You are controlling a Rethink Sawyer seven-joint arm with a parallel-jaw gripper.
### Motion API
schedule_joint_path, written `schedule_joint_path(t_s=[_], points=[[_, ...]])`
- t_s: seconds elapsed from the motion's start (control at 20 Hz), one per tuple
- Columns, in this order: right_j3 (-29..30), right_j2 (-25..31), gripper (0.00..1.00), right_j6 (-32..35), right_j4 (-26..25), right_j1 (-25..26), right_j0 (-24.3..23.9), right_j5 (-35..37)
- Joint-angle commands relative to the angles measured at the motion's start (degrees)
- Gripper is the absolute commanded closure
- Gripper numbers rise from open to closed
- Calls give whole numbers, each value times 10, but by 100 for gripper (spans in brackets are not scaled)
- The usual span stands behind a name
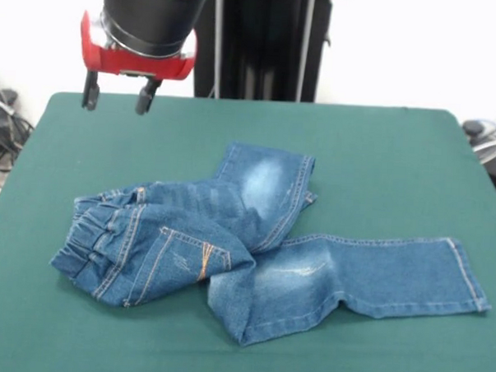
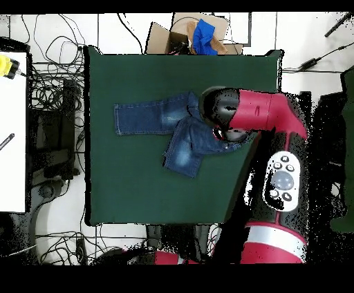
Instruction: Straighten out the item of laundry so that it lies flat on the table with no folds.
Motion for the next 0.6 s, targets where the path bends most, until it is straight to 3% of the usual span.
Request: schedule_joint_path(t_s=[0.05, 0.15, 0.5, 0.6], points=[[281, 9, 0, 90, -4, -47, -33, -165], [321, 14, 0, 80, -7, -58, -49, -212], [455, 11, 0, 58, -24, -95, -89, -275], [501, 11, 0, 76, -37, -112, -97, -343]])
